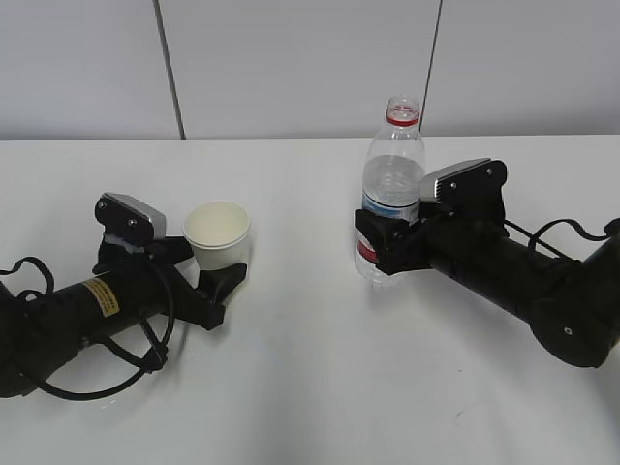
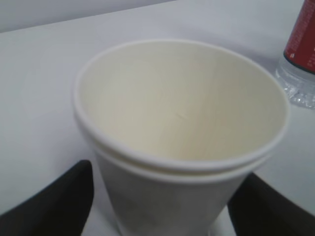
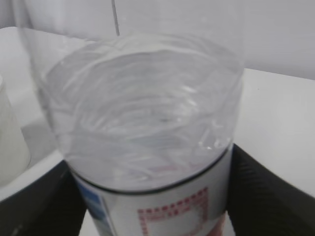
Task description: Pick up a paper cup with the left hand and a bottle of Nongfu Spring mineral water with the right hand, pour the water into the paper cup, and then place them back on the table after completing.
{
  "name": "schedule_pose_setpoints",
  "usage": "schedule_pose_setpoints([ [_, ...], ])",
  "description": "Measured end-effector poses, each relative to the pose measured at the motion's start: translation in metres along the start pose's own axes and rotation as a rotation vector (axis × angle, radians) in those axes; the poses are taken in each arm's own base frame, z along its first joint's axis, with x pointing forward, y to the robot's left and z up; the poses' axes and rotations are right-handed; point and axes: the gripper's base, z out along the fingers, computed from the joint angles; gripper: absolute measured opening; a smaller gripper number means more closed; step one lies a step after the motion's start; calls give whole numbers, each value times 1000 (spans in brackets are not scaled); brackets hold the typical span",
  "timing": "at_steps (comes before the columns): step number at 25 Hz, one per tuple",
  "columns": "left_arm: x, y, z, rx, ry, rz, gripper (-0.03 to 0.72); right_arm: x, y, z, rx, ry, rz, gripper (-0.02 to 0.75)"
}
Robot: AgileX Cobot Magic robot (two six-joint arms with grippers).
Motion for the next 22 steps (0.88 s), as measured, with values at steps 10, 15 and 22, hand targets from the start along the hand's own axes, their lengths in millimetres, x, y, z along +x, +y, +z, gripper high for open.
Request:
schedule_pose_setpoints([
  [10,0,0,0,1,0,0,422,0,0,0,0,2,0,533],
  [15,0,0,0,1,-1,0,393,1,0,0,1,6,0,532],
  [22,0,0,0,1,-1,0,373,1,0,0,1,6,0,531],
])
